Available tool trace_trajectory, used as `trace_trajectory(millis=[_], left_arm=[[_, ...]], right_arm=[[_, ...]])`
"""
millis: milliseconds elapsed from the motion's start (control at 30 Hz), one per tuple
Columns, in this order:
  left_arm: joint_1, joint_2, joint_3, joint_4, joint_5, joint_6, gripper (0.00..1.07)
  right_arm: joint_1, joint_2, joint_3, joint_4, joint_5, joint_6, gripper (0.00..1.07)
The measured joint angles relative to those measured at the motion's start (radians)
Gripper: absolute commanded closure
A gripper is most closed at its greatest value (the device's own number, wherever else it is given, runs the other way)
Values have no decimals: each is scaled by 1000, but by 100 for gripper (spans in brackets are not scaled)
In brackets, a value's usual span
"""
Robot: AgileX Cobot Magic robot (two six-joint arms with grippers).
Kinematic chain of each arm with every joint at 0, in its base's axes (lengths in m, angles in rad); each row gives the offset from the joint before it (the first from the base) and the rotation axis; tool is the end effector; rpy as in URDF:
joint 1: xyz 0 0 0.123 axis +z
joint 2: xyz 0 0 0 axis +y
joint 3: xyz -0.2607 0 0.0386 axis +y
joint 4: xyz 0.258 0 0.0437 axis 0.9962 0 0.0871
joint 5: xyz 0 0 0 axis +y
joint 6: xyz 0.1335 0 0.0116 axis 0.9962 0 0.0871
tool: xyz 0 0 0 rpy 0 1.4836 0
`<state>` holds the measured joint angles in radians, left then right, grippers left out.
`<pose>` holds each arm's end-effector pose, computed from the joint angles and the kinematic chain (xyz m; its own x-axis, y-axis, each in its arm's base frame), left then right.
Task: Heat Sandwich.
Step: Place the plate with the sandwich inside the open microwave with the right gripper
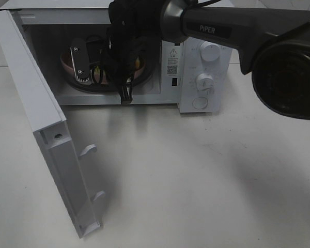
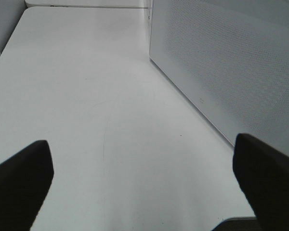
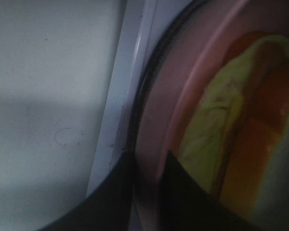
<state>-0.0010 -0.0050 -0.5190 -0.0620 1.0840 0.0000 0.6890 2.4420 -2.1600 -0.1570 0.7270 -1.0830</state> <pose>0.0598 -0.0074 0.2663 -0.4559 -0.0285 -0.8896 0.0366 0.9980 -0.0507 0.4453 0.3487 0.1258 0.3226 -0.9356 -0.1435 -0.7817 -0.1778 -0.5978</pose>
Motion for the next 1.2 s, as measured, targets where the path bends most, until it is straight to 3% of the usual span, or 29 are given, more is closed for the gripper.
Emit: trace_trajectory(millis=[100, 167, 200, 367, 867, 1200], left_arm=[[0, 0, 0, 0, 0, 0, 10], [0, 0, 0, 0, 0, 0, 10], [0, 0, 0, 0, 0, 0, 10], [0, 0, 0, 0, 0, 0, 10], [0, 0, 0, 0, 0, 0, 10], [0, 0, 0, 0, 0, 0, 10]], right_arm=[[0, 0, -6, -2, -13, 48, 59], [0, 0, -7, -4, -14, 67, 54], [0, 0, -9, -4, -19, 106, 41], [0, 0, -9, -4, -19, 207, 21], [0, 0, -9, -4, -19, 262, 31], [0, -11, 12, -4, -11, 304, 32]])
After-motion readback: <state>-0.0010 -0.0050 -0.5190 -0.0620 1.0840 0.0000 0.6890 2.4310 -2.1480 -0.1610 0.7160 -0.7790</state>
